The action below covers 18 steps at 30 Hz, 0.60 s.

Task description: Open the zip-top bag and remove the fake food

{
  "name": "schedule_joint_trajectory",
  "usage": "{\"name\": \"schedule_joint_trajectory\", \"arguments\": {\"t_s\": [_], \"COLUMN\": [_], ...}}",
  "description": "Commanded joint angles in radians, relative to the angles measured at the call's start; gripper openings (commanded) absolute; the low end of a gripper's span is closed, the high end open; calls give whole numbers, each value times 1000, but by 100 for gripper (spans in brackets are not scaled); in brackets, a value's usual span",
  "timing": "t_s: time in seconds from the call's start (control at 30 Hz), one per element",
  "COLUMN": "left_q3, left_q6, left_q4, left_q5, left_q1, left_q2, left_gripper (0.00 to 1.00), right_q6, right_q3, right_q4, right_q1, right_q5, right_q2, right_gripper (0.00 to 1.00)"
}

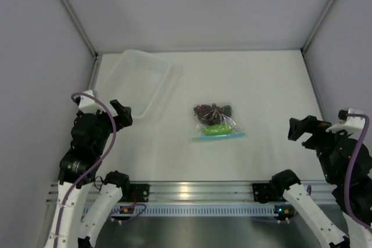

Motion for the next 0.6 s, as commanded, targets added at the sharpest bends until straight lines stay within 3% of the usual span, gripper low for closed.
{"name": "schedule_joint_trajectory", "arguments": {"t_s": [0.0, 0.13, 0.3, 0.4, 0.43, 0.57], "left_q3": [-12, -12, -12, -14, -14, -15], "left_q6": [-10, -11, -11, -13, -13, -13], "left_q4": [56, 56, 56, 57, 57, 57], "left_q5": [-4, 4, 13, 24, 28, 50], "left_q1": [-4, -4, -4, -6, -6, -6], "left_q2": [-1, 11, 14, 20, 23, 42], "left_gripper": [98, 98, 98, 98, 98, 98], "right_q6": [-2, 15, 149, 258, 284, 410], "right_q3": [-25, -86, -195, -382, -434, -605], "right_q4": [26, 114, 256, 417, 542, 755], "right_q1": [14, 13, 14, 13, 14, 13], "right_q5": [-41, -189, -383, -524, -611, -682], "right_q2": [20, 8, 38, 78, 89, 172], "right_gripper": [99, 99, 99, 99, 99, 99]}}
